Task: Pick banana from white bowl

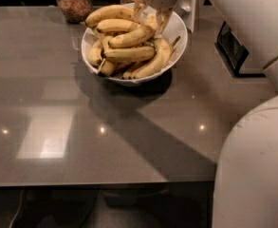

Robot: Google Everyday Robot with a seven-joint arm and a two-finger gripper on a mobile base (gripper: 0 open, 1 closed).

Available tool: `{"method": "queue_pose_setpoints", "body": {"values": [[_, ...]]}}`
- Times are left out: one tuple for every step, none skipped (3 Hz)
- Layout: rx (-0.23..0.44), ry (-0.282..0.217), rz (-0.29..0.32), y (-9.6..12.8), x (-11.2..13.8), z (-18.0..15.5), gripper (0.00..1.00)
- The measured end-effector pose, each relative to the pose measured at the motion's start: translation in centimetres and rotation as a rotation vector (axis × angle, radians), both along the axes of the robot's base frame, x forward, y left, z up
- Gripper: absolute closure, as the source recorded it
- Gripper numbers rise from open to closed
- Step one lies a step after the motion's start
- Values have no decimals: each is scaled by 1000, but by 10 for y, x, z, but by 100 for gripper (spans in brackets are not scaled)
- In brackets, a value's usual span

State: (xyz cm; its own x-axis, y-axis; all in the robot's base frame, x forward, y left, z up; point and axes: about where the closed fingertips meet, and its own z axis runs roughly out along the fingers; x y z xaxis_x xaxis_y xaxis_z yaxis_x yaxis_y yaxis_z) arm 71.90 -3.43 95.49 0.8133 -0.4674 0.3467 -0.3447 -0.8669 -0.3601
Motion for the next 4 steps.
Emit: {"method": "queue_pose_setpoints", "body": {"values": [[-1,15,-5,-2,8,-9,49],[37,40,-17,-1,6,-11,68],[79,67,-36,2,-6,-3,91],[126,96,-68,-2,-26,12,100]]}}
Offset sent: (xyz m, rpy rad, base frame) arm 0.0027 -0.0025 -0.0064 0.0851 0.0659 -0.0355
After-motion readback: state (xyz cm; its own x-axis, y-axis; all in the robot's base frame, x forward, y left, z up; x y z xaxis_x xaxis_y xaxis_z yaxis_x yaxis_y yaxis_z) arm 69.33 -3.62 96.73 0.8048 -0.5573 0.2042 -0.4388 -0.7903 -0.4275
